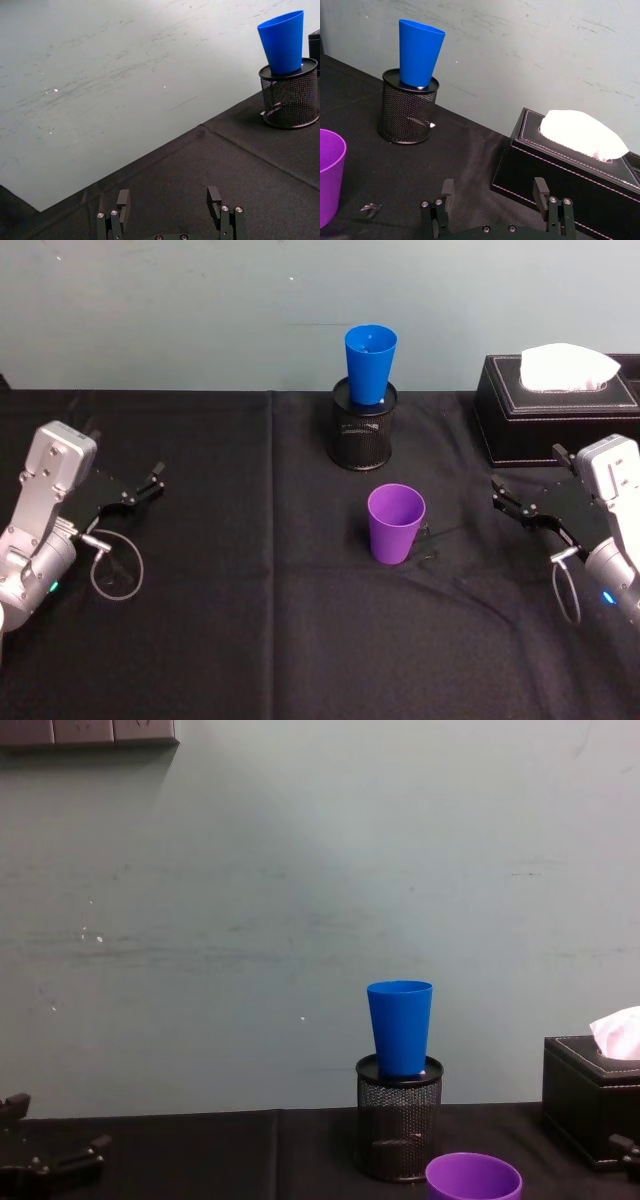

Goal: Pick up one cup with a gripper and tap it against the other cup.

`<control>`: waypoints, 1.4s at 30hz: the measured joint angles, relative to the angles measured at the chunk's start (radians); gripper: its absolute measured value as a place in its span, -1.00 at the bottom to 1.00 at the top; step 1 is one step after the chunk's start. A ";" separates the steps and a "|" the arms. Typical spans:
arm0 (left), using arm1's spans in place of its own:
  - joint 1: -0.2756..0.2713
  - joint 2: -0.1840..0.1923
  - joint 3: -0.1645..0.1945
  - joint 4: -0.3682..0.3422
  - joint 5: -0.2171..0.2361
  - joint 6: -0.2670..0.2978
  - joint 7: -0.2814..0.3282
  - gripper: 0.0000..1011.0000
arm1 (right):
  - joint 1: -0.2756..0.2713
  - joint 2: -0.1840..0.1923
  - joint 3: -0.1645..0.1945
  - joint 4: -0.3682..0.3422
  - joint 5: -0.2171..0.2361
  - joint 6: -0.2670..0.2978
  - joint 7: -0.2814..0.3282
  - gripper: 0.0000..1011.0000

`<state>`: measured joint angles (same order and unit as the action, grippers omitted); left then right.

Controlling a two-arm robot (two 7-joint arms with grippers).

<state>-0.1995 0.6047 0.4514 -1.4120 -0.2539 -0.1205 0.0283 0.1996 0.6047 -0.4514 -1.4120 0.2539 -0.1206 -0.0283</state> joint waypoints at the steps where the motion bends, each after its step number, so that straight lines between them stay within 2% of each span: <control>1: 0.000 0.000 0.000 0.000 0.000 0.000 0.000 0.99 | 0.000 0.000 0.000 0.000 0.000 0.000 0.000 0.98; 42: 0.000 0.000 0.000 0.000 0.000 0.000 0.000 0.99 | 0.000 0.000 0.000 0.000 0.000 0.000 0.000 0.98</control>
<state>-0.1995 0.6047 0.4514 -1.4119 -0.2539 -0.1205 0.0283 0.1996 0.6047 -0.4514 -1.4120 0.2539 -0.1206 -0.0283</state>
